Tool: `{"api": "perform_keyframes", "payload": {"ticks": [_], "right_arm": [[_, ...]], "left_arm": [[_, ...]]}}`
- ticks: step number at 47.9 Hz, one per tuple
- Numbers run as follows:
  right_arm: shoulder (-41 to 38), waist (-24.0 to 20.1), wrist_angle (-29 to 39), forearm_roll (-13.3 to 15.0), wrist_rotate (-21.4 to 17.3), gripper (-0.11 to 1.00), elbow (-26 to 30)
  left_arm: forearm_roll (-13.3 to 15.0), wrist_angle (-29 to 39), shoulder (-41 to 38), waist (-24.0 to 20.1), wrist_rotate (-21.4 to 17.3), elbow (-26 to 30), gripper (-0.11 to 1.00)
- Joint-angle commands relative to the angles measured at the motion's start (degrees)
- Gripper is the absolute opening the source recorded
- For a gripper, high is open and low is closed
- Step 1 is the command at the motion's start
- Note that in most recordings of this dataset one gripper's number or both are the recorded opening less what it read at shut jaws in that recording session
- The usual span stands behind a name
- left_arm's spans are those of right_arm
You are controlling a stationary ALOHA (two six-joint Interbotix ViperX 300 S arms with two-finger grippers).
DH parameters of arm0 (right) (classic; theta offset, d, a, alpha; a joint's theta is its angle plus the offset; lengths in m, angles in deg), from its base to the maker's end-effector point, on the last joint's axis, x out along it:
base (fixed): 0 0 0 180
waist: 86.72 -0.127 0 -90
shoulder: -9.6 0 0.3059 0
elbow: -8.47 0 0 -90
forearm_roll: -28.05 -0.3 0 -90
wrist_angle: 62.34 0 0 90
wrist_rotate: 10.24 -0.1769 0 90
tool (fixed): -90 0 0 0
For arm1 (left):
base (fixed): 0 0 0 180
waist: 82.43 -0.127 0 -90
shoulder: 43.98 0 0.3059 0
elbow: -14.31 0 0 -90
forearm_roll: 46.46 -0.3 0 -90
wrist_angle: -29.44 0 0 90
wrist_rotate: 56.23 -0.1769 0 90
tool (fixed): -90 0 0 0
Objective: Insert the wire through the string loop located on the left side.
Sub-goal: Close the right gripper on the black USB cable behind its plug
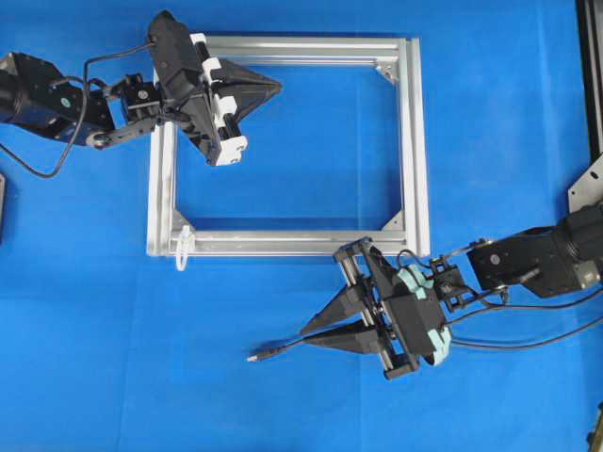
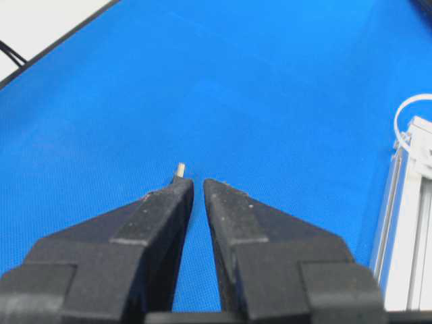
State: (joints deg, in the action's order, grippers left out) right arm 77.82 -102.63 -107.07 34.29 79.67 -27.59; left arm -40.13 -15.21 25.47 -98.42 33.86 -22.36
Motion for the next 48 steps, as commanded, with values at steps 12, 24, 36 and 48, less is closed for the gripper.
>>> {"api": "perform_keyframes", "payload": {"ticks": [12,24,36,48], "right_arm": [[3.16,-0.62,2.2,-0.09,-2.72,-0.11,1.49],[3.16,-0.62,2.9,-0.09,-3.16,-0.09,1.41],[3.08,-0.62,3.69,-0.09,-3.08,0.23,1.41],[3.08,-0.7,3.69,-0.09,-3.08,0.88,1.05]], "left_arm": [[-1.23,2.81,2.46,0.18,-0.35,1.41,0.0],[-1.41,2.99,2.81,0.18,-0.35,1.32,0.0],[-1.32,2.99,2.81,0.26,-0.35,1.41,0.0],[-1.41,2.99,2.99,0.18,-0.35,1.32,0.0]]}}
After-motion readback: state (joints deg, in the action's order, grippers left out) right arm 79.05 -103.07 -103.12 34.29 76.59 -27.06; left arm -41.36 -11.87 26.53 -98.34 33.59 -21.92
